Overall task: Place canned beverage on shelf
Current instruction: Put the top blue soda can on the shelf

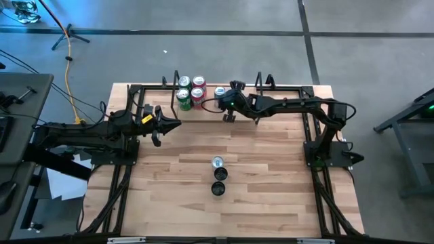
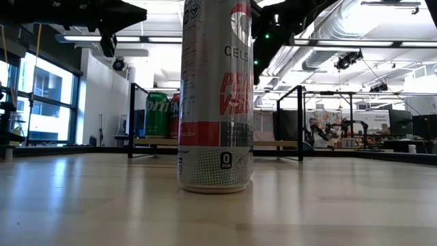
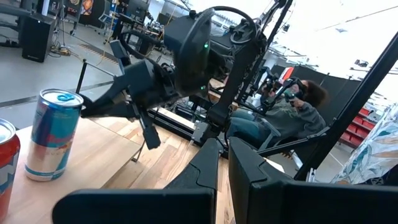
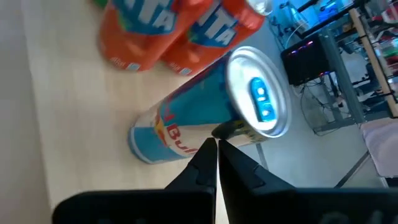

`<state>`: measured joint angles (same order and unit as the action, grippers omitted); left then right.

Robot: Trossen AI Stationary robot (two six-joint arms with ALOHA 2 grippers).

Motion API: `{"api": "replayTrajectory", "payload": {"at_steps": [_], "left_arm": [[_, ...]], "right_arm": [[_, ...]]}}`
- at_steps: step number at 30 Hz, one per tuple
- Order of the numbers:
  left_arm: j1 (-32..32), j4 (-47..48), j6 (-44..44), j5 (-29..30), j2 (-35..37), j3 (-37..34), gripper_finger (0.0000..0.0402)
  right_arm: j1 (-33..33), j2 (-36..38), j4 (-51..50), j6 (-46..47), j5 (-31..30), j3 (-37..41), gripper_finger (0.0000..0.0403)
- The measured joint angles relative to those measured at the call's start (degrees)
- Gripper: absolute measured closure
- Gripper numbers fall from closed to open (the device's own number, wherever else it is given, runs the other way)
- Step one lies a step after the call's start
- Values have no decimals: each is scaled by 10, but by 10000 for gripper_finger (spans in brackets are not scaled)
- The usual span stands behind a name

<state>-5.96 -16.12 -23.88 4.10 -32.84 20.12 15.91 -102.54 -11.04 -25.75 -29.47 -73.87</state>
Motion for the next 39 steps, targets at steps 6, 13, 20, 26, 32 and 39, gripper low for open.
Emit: {"api": "replayTrajectory", "payload": {"at_steps": [6,13,20,26,32,39], "left_arm": [[0,0,0,0,0,0,401],[0,0,0,9,0,0,401],[0,0,0,17,0,0,401],[0,0,0,17,0,0,401],[0,1,0,17,0,0,401],[0,1,0,17,0,0,401]], "right_arm": [[0,0,20,-2,0,0,403],[0,0,22,-2,6,0,403],[2,-27,-83,0,16,-86,403],[13,-70,-187,11,44,-153,403],[26,-74,-188,12,37,-154,403],[37,-74,-163,18,48,-154,403]]}}
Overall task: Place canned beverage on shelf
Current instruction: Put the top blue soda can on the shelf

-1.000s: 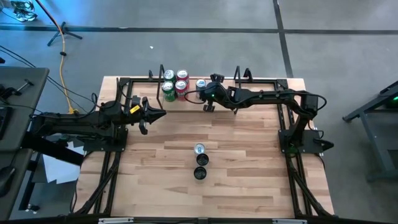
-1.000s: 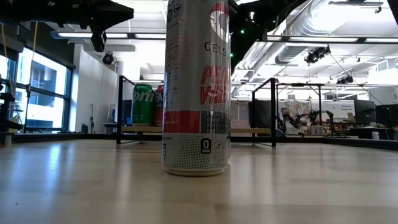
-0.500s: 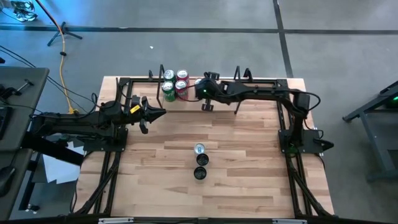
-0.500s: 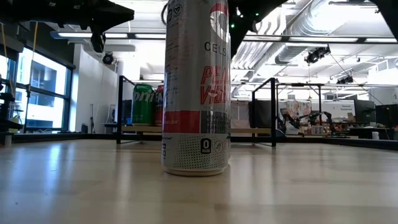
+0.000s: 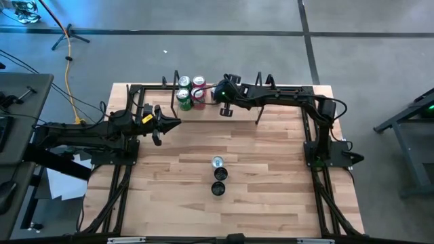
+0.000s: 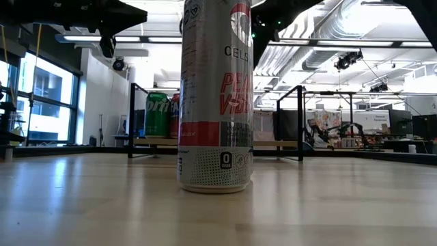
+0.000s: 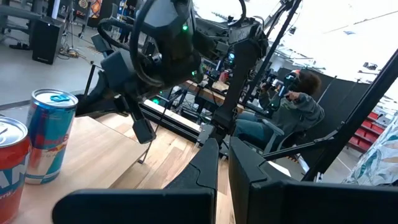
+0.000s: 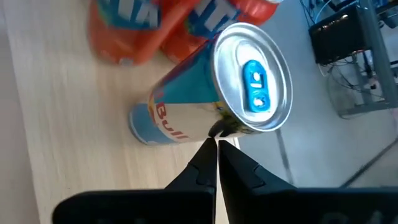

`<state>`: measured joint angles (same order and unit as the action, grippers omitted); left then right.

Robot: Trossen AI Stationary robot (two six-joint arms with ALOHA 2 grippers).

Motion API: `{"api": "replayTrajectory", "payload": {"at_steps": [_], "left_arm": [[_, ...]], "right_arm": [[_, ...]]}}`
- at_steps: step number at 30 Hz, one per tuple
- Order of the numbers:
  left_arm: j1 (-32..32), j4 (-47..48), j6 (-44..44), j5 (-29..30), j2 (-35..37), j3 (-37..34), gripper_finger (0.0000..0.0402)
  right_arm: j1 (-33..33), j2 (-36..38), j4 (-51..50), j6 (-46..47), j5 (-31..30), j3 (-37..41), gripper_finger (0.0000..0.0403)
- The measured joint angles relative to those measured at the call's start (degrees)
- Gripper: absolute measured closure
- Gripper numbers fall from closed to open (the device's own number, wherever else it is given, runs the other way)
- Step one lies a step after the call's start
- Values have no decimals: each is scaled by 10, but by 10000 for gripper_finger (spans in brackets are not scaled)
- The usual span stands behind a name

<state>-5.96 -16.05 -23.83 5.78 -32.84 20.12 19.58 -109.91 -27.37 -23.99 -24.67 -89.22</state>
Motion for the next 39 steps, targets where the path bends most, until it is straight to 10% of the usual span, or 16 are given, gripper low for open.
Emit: {"api": "replayTrajectory", "payload": {"at_steps": [39], "left_arm": [[0,0,0,0,0,0,401]], "right_arm": [[19,0,64,132,159,0,403]]}}
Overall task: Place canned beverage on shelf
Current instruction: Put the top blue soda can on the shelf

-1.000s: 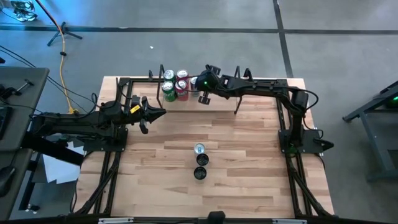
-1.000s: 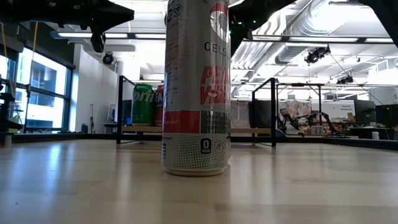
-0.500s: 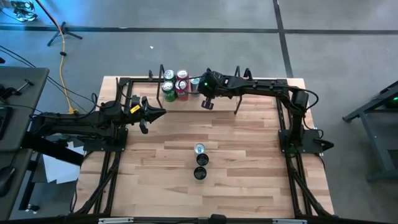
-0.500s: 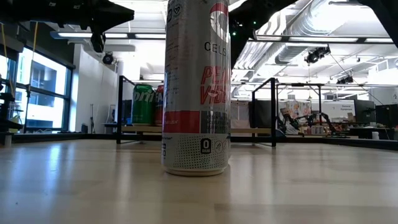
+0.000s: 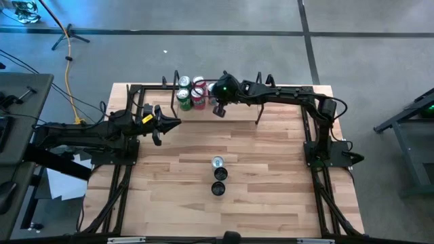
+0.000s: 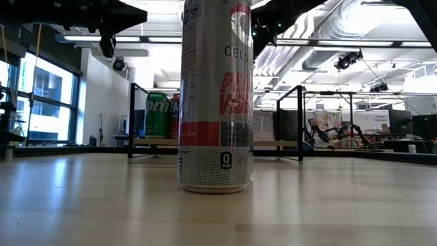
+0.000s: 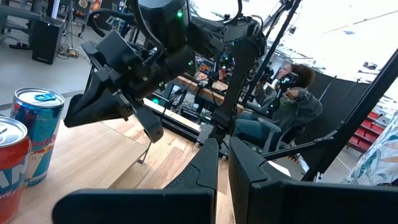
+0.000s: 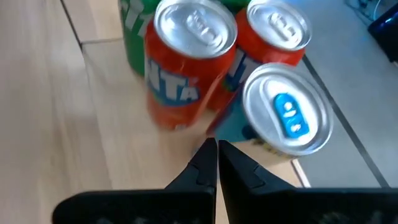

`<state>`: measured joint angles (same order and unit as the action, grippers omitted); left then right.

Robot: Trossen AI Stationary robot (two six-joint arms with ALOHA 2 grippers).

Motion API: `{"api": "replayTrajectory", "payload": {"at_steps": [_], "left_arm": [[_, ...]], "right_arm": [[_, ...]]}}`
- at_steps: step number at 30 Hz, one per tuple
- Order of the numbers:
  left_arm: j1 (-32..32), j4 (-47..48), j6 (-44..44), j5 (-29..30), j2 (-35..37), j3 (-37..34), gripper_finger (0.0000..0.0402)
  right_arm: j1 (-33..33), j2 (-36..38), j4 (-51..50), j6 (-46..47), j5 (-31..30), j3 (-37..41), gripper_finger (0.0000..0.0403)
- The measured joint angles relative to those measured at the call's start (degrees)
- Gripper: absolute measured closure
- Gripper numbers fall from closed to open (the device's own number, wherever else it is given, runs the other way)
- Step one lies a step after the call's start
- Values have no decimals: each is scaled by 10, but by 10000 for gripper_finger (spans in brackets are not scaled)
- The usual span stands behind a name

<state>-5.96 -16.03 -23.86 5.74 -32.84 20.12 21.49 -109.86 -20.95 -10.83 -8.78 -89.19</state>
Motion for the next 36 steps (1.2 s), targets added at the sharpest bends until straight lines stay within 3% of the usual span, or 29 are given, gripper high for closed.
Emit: {"api": "replayTrajectory", "payload": {"at_steps": [20,36], "left_arm": [[0,0,0,0,0,0,401],[0,17,-9,0,0,0,401]], "right_arm": [[23,0,65,4,5,0,403],[24,-18,-1,-21,9,0,403]]}}
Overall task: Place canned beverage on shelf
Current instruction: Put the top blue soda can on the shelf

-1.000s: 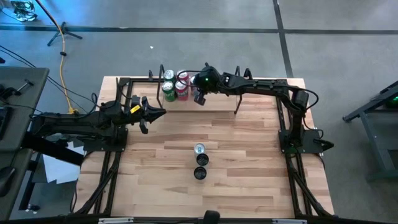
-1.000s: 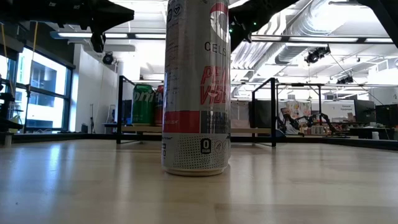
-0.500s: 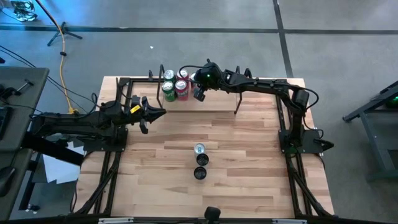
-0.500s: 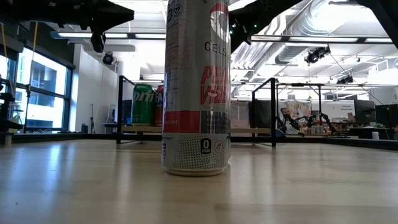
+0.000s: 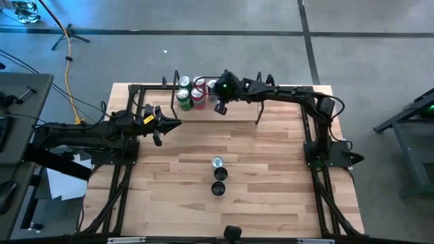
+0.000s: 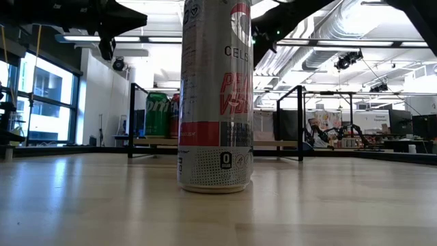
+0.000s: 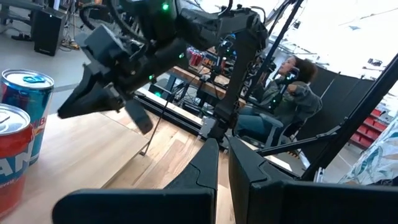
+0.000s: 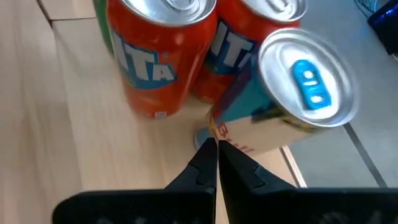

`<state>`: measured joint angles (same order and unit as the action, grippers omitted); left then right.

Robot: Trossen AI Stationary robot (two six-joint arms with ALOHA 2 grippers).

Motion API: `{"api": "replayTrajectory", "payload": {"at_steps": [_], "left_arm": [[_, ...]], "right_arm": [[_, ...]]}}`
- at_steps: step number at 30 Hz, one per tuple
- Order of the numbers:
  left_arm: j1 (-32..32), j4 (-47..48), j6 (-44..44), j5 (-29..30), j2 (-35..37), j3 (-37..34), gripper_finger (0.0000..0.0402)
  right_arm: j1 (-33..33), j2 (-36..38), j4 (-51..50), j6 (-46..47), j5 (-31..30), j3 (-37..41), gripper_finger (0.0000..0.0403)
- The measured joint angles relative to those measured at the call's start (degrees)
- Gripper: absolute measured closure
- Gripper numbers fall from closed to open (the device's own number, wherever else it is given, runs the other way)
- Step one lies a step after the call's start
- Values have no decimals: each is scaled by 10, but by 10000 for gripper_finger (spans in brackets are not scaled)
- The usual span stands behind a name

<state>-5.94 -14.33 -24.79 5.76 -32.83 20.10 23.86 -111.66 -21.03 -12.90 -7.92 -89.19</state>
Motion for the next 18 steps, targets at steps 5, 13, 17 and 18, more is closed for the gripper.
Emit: {"api": "replayTrajectory", "payload": {"at_steps": [5,13,17,18], "left_arm": [[0,0,-6,-2,0,0,401],[0,0,-6,-2,0,0,401],[0,0,-6,-2,0,0,401],[0,0,-6,-2,0,0,401]], "right_arm": [[-1,-31,7,0,-4,0,403],[-7,-53,22,-18,-39,0,403],[-7,-53,18,-41,-79,0,403],[-6,-53,16,-45,-84,0,403]]}}
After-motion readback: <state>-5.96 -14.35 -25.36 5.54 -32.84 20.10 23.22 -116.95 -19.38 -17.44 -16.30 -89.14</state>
